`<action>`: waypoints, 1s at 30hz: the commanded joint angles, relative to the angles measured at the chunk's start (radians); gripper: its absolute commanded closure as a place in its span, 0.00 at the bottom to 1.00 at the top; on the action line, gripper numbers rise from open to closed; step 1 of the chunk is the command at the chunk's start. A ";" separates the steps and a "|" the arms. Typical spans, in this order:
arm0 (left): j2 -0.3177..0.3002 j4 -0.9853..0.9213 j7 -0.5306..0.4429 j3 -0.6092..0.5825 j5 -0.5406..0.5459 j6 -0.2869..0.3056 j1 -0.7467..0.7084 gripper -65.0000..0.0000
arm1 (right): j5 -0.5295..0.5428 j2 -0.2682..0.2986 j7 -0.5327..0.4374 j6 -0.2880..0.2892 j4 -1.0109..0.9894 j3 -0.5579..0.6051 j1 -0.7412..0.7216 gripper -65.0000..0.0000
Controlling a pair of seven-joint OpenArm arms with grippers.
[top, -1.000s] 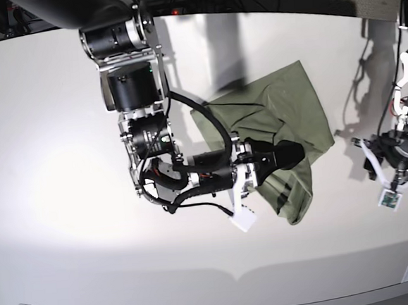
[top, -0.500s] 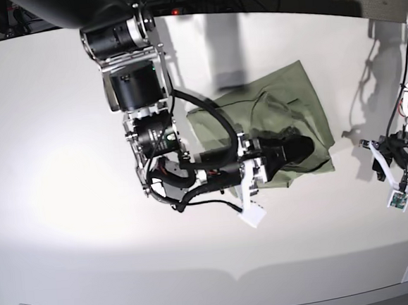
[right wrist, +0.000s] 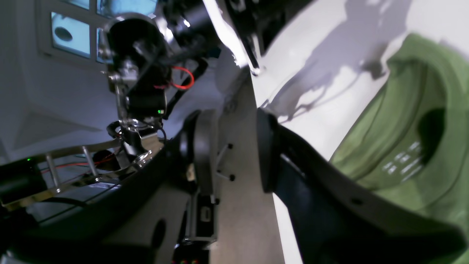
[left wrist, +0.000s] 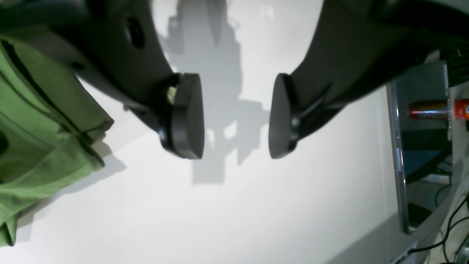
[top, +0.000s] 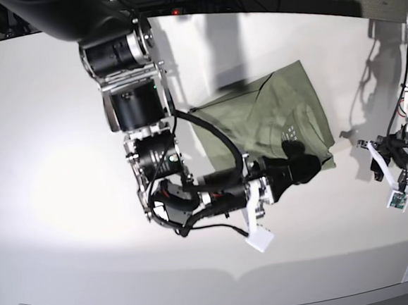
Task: Fold the T-shirt properly
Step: 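Fold the shirt's edge with the left gripper toward the right gripper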
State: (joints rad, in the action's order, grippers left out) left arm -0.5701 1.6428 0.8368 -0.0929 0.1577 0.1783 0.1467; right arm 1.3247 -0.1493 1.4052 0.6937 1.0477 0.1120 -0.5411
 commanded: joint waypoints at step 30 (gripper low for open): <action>0.280 0.490 -0.024 0.007 0.157 -0.059 -0.246 0.62 | -1.112 0.085 -0.800 0.004 -0.243 0.002 -0.093 0.71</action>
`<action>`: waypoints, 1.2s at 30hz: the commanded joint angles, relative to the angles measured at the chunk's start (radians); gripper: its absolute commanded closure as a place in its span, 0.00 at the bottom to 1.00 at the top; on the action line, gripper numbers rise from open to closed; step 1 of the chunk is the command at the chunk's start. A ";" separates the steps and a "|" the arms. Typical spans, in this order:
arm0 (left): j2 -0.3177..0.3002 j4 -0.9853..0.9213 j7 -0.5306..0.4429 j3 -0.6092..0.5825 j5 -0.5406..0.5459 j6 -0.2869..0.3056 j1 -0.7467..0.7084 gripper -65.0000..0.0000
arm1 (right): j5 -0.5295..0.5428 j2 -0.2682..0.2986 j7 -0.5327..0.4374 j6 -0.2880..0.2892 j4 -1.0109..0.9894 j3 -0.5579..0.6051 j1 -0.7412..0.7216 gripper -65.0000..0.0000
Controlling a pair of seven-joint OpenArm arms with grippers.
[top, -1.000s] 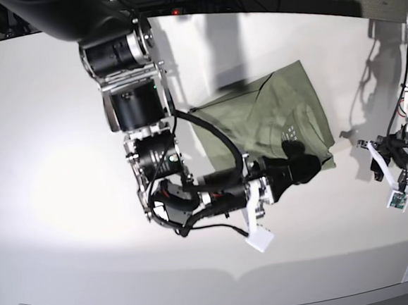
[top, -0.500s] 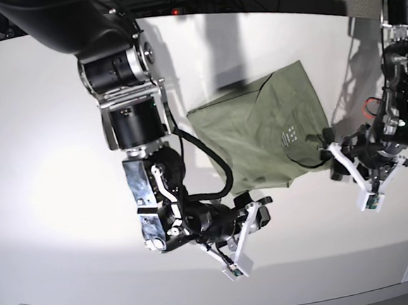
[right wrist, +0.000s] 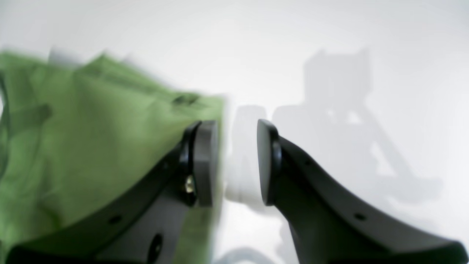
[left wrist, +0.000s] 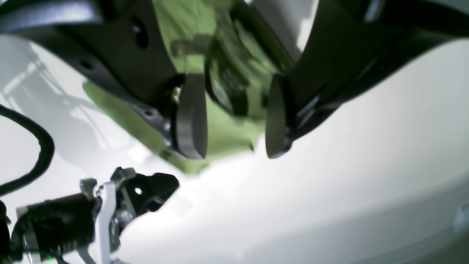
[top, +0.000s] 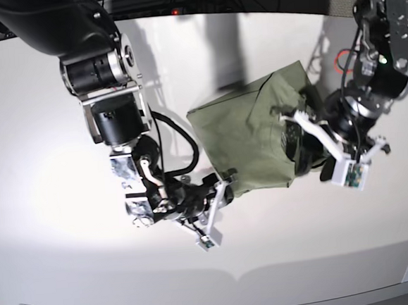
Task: Fold the T-shirt properly
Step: 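Fold the shirt's edge with the left gripper toward the right gripper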
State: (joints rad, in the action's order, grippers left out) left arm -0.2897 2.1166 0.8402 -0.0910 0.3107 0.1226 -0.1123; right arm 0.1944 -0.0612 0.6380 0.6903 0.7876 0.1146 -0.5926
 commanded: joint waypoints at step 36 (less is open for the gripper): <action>0.175 -0.416 -0.116 0.005 -0.106 0.000 -0.081 0.62 | 0.148 -0.007 0.076 0.008 0.007 0.039 0.015 0.71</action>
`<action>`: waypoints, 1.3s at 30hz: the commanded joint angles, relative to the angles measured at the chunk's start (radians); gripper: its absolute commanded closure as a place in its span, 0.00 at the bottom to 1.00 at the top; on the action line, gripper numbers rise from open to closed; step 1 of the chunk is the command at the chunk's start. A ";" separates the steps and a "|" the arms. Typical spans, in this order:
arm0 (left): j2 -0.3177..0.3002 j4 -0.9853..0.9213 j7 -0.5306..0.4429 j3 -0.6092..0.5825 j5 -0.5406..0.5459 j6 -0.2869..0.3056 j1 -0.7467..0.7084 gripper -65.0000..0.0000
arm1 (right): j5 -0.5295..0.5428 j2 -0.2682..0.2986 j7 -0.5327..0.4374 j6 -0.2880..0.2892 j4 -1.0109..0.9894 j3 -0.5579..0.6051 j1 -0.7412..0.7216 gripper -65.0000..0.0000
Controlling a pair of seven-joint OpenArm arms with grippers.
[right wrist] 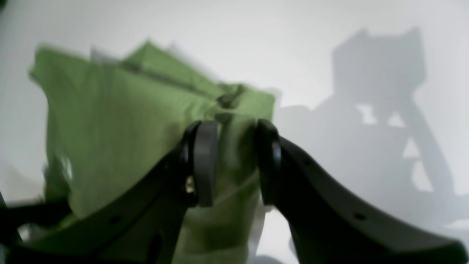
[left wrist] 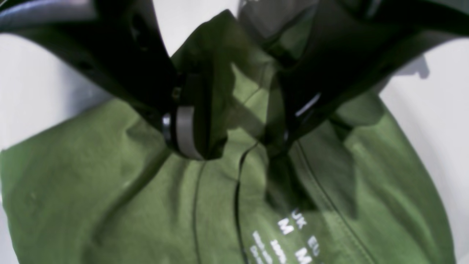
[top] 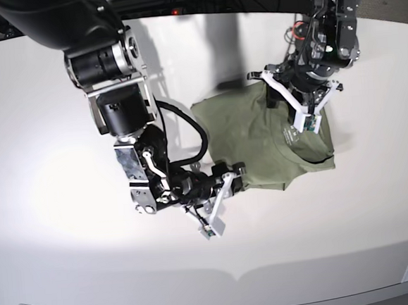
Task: Fold the T-shirt properly
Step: 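Fold the shirt's edge with the left gripper toward the right gripper, then hold the folded bundle with both grippers and tuck its edges together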
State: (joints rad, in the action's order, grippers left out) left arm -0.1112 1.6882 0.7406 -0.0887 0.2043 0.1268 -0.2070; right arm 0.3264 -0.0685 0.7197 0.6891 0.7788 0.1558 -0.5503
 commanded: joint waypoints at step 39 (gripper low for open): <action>-0.040 0.225 0.044 0.002 -0.065 0.056 0.056 0.62 | 0.231 0.396 0.196 0.009 0.537 0.295 0.359 0.71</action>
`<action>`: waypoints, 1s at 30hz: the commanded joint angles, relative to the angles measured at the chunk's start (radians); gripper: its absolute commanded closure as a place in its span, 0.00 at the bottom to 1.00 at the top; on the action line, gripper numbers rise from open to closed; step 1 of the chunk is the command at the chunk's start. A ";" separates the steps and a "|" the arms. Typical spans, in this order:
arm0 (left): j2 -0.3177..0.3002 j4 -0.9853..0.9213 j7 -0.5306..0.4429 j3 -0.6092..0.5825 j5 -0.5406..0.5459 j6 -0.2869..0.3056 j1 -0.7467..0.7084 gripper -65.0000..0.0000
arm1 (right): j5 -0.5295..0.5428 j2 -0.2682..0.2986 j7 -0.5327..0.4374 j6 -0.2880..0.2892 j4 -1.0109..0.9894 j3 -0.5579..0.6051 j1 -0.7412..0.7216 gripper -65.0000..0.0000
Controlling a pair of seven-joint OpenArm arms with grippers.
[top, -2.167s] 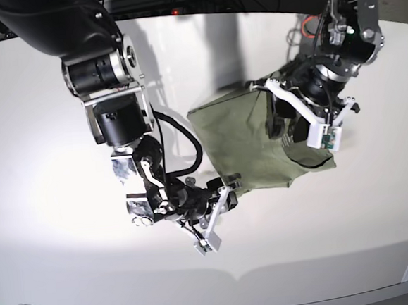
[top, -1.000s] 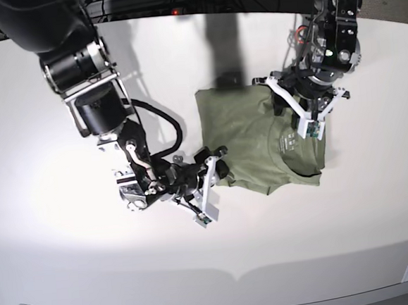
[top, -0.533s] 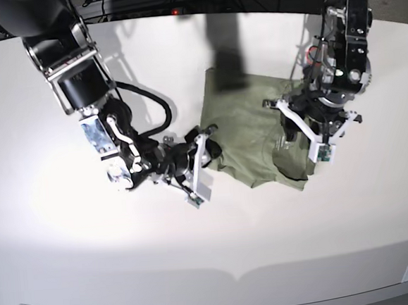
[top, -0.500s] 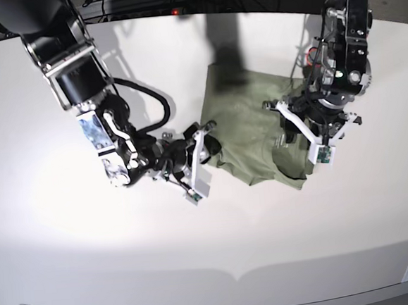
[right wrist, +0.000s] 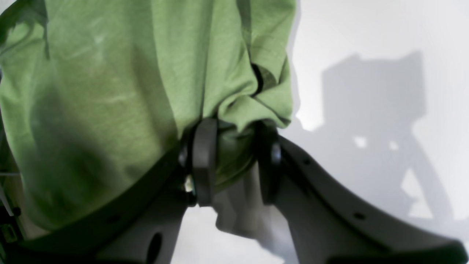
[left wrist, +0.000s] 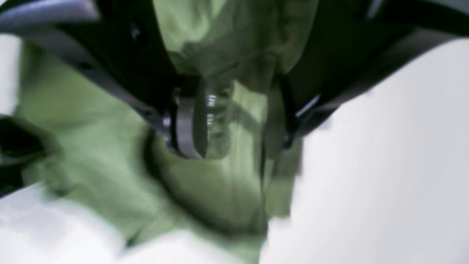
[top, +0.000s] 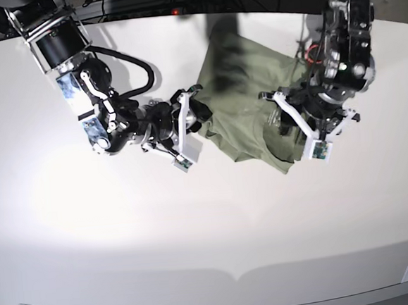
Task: Fold the T-shirt properly
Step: 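Hold the folded bundle with both grippers and tuck its edges together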
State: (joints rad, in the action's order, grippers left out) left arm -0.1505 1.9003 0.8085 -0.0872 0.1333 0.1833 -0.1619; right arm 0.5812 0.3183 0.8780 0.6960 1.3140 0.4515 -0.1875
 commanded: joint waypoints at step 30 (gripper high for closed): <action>-0.019 -0.270 -0.175 0.000 -0.066 0.078 0.047 0.62 | 0.080 0.001 0.170 0.002 0.003 0.000 0.008 0.71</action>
State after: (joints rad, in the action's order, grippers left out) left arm -0.1665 1.6169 0.6552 -0.0868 0.0666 0.2596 -0.1284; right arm 0.6880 0.3130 0.9909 0.6964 1.3159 0.4477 -0.1799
